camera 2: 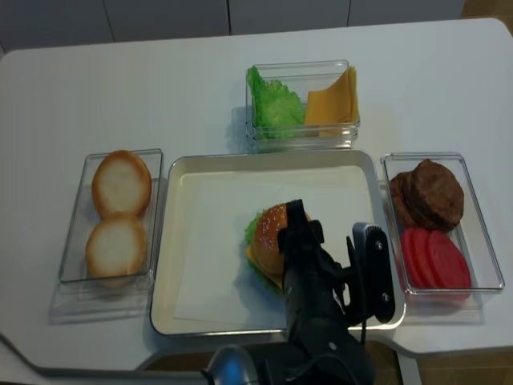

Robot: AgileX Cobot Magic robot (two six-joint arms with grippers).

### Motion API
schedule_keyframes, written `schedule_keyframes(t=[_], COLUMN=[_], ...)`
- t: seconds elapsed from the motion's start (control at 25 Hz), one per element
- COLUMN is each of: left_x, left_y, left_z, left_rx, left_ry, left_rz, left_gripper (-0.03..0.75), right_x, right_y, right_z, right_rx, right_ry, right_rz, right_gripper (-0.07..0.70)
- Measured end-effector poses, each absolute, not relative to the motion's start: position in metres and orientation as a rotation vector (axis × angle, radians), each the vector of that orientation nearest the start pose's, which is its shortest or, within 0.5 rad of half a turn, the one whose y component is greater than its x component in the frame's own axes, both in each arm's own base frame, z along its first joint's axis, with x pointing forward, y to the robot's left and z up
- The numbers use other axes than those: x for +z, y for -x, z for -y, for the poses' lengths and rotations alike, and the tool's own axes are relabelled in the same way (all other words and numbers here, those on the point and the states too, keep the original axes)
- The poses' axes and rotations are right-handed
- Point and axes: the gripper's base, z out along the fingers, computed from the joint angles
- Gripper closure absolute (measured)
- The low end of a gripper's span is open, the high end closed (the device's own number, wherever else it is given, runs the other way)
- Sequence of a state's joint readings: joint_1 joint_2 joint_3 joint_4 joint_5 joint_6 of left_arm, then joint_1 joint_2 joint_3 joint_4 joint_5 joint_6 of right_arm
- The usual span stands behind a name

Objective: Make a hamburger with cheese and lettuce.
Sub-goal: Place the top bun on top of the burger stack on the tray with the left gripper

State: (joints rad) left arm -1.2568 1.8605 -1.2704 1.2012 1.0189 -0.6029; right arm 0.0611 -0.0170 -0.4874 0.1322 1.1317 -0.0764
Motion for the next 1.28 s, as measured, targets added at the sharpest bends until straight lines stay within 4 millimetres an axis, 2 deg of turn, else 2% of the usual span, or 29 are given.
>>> schedule_keyframes(t=[0.16,0.52,0.8,1.28], left_x=[0.2335,0.2338,0.234,0.2359], left_y=[-0.185,-0.1899,-0.1902,-0.1815], left_z=[0.3355,0.3327,0.3325,0.3385], left_rx=[0.697,0.703,0.693,0.673], left_ry=[-1.349,-1.327,-1.304,-1.298], left_rz=[-1.742,-1.756,-1.767,-1.731], left_gripper=[0.225,0.213,0.152,0.143], right_x=[0.2686,0.2686,0.2686,0.2686], right_y=[0.0102,0.0102,0.0102,0.0102], right_z=[-0.0103,-0.0103,-0.0103,-0.0103], right_rx=[0.151,0.151,0.151,0.151], right_ry=[0.157,0.157,0.157,0.157], right_rz=[-2.101,-2.101,-2.101,-2.101], right_gripper=[0.484,0.484,0.484,0.484])
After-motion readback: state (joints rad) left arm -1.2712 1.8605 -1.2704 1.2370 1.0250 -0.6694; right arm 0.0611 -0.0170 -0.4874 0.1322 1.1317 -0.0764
